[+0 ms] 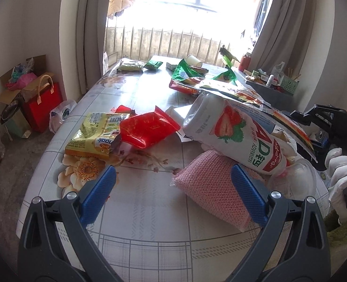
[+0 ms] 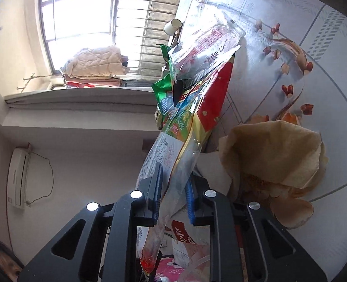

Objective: Collect trash
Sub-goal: 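Grasp the red snack wrapper with the right tool while the left tool approaches the clear tub, then carry the red wrapper to the blue basket with the right tool while the left tool holds the clear tub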

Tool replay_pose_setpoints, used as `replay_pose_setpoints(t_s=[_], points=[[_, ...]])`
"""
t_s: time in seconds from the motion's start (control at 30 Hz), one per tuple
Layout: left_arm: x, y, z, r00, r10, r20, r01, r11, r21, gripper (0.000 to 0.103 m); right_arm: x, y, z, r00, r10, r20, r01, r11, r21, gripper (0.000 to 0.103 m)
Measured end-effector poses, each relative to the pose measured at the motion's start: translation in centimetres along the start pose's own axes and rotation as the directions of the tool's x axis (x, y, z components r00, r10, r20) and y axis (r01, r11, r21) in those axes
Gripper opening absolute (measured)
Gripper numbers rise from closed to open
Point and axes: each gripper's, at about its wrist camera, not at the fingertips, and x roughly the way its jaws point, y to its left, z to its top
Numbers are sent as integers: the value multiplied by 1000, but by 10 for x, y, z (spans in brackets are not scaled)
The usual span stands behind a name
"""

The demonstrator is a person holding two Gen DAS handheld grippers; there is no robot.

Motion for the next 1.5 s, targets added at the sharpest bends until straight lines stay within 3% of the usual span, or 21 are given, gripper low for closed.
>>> replay_pose_setpoints(t_s=[0.1,0.23,0.43,0.57,0.7,0.8,1.0,1.23,1.3,1.37,1.5], points=[[-3,1,1,1000,-5,13,6,1000,-3,94,-5,7,0,992,126,-9,-126,992,10,6],[-8,1,2,1000,-6,25,6,1000,1,94,-11,27,2,965,262,-13,-262,965,-7,4],[-25,0,6,998,-14,65,14,1000,3,94,-50,68,0,915,401,30,-397,913,-94,4],[-34,2,16,995,-56,85,58,998,-21,94,-105,80,-8,906,409,114,-386,905,-179,4],[-32,7,31,989,-118,90,124,991,-58,94,-170,68,-27,899,376,225,-329,918,-221,4],[-28,9,43,982,-164,94,172,981,-92,94,-209,47,-37,894,339,295,-287,936,-205,4],[-22,7,57,971,-222,87,231,966,-116,94,-247,-5,-54,893,240,381,-216,971,-106,4],[-25,-60,25,933,-359,-42,361,930,66,94,-271,-40,-53,880,202,430,-206,978,-38,4],[-21,-87,12,922,-375,-95,384,917,109,86,-275,-39,-53,878,197,435,-197,979,-47,4],[-14,-115,1,929,-343,-136,363,914,178,79,-280,-36,-53,877,200,437,-193,979,-60,4],[3,-157,-14,963,-207,-171,252,917,308,62,-287,-35,-57,874,201,443,-189,979,-73,4]])
